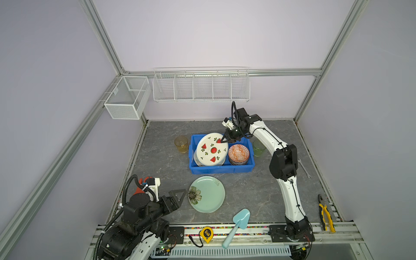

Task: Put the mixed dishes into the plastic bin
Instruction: 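Lower the watermelon plate upright into the bin with the right gripper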

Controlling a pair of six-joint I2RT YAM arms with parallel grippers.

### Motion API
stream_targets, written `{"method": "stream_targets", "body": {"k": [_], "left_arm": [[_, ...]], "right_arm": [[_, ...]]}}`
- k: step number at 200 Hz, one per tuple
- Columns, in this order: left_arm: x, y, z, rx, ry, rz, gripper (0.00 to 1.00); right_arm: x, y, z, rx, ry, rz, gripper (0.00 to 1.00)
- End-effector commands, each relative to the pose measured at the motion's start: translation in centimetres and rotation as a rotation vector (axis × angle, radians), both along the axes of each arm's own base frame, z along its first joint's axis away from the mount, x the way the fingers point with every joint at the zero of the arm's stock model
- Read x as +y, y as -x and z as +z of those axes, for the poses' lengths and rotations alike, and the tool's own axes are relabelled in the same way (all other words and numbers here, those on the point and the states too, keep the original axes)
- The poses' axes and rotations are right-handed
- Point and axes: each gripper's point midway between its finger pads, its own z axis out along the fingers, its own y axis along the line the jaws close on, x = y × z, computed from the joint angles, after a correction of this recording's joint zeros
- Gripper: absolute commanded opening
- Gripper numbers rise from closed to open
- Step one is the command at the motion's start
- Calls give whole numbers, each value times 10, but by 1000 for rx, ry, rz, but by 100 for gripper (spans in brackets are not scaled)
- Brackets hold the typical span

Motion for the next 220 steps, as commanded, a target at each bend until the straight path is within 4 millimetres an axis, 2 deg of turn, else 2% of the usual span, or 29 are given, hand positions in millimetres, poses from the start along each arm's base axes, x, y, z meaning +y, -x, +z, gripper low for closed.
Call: {"method": "stream_targets", "body": {"k": [1,106,170,220], "left_arm": [[2,-1,0,8,-1,15,100],[-12,-16,-1,13,-28,-36,100],[-20,-28,1,5,-51,-65,100],[-27,-33,-5,19,-66,-99,100]], "right_arm": [[7,-3,24,-54,-63,38,6],[14,-12,12,-48,-55,42,6],[21,-12,-2,-28,-35,48,6],[21,-14,-15,-14,-14,44,7]]}}
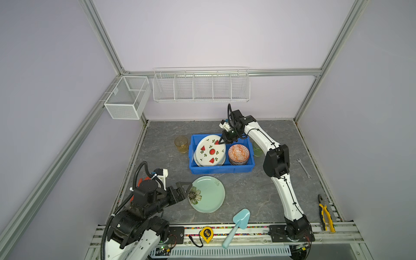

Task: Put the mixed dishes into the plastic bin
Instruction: 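Lower the watermelon plate upright into the bin with the right gripper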

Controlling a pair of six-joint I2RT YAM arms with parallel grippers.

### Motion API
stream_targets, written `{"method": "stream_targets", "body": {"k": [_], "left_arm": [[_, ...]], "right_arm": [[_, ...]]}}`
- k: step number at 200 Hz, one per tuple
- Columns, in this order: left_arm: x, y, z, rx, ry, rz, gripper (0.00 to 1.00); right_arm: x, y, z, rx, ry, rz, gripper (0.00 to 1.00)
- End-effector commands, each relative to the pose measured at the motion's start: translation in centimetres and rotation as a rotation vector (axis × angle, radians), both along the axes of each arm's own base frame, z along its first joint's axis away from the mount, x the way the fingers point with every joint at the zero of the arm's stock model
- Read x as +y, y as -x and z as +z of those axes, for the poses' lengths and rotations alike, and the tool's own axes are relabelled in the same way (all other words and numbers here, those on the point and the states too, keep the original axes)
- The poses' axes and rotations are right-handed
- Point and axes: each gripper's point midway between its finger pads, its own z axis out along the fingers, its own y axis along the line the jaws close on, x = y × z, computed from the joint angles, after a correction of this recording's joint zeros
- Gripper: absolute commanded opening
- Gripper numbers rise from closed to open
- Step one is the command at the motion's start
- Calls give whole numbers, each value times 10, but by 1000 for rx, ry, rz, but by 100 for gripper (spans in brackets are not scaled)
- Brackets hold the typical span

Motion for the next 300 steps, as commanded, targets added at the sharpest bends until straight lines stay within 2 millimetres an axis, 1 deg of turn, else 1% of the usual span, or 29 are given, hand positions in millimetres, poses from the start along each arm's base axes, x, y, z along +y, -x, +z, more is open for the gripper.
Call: {"method": "stream_targets", "body": {"k": [1,50,128,168,208,249,300], "left_arm": [[-4,-2,-4,-3,-17,-29,100],[-7,-5,-6,-2,-33,-47,100],[-13,-12,-9,2,-31,-60,100],[-15,-14,-11,12,-29,-64,100],[-14,-16,-9,1,-32,-57,100],[-19,-19,-10,11,-26,-77,100],[-23,-23,-10,12,-21,-86,100]], "right_arm": [[9,-1,16,-26,-52,28,7],[9,-4,4,-24,-47,40,8],[2,-4,-4,-21,-45,57,13],[4,-2,-11,-9,-57,78,15],[0,0,-21,3,-56,94,16],[-2,2,-30,12,-60,104,18],[-1,2,-35,15,-73,111,24]]}}
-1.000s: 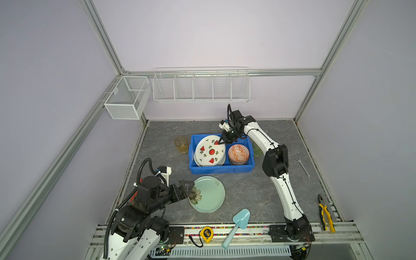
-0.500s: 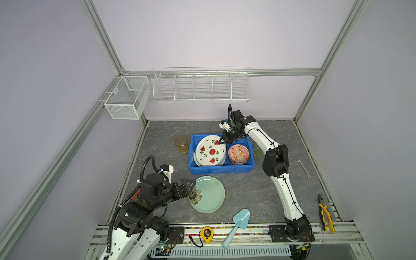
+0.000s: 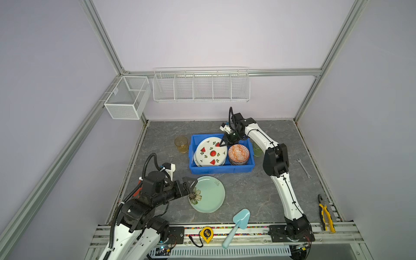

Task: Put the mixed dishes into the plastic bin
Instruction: 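Lower the watermelon plate upright into the bin with the right gripper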

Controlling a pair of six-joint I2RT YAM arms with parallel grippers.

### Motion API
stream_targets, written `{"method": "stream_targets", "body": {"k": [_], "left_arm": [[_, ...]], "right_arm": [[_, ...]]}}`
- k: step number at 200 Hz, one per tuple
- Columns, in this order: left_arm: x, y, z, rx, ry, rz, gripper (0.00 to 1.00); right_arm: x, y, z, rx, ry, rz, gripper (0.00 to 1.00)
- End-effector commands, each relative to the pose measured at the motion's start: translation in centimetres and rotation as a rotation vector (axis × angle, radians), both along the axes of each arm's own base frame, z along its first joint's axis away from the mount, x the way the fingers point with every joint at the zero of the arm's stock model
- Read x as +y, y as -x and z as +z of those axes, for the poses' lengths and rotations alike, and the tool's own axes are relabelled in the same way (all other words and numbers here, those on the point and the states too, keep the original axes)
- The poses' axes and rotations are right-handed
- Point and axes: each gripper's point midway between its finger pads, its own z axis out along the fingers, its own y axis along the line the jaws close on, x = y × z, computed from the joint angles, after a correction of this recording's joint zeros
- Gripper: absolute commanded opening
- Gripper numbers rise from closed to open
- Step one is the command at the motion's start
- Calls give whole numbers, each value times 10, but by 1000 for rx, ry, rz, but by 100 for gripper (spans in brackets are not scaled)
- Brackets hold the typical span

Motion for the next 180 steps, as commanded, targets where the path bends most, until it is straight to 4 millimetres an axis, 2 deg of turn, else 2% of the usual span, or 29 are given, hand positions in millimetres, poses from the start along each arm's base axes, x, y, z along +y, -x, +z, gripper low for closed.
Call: {"method": "stream_targets", "body": {"k": [1,93,180], "left_arm": [[-3,-3,-1,-12,0,-18,100],[-7,-7,-5,-2,-4,-28,100],[-7,-7,-8,2,-7,-29,100]], "right_arm": [[6,3,-8,5,-43,42,24],[5,4,-24,21,-36,50,33],[-2,2,-31,0,11,45,41]]}}
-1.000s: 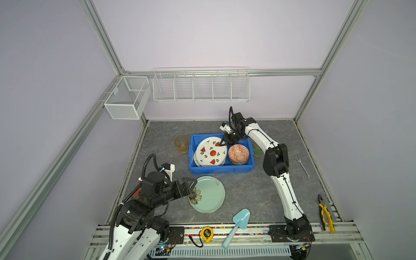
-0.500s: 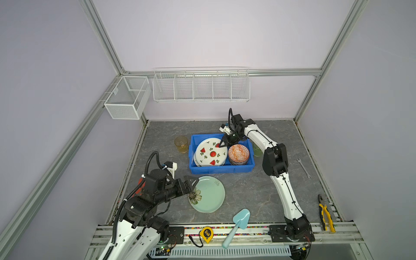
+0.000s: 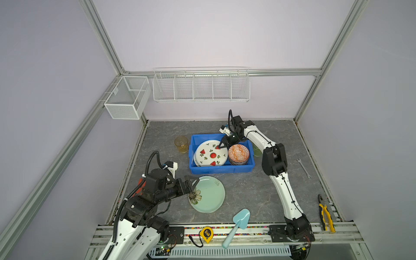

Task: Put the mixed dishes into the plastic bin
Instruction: 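Lower the watermelon plate upright into the bin with the right gripper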

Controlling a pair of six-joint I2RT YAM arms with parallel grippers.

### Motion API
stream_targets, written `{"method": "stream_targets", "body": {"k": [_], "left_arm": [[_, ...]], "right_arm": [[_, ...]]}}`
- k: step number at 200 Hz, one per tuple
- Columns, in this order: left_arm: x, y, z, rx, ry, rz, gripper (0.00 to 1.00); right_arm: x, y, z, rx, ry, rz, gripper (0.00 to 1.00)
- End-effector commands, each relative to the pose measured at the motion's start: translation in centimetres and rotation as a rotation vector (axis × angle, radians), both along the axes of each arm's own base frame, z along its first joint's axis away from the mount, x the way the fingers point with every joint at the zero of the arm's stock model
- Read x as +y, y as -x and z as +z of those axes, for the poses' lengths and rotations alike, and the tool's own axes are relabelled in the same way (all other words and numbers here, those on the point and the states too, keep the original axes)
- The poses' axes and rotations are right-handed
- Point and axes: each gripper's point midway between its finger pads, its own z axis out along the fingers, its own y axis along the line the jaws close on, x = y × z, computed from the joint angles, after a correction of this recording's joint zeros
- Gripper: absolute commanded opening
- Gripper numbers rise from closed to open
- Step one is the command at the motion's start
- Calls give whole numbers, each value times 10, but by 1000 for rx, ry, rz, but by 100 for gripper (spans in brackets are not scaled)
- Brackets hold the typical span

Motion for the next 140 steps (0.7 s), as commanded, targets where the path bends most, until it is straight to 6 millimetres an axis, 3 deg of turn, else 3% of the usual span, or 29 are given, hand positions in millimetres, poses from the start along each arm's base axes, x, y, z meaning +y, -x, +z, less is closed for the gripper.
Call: {"method": "stream_targets", "body": {"k": [1,71,140], "left_arm": [[0,0,-4,-8,-10,-12,100],[0,-1,-4,-10,-10,-10,100],[-4,-4,-3,-12,-2,-21,100]], "right_arm": [[-1,7,-4,10,8,26,41],[-8,-1,16,-71,49,2,43],[-16,-4,54,-155,64,-22,43]]}}
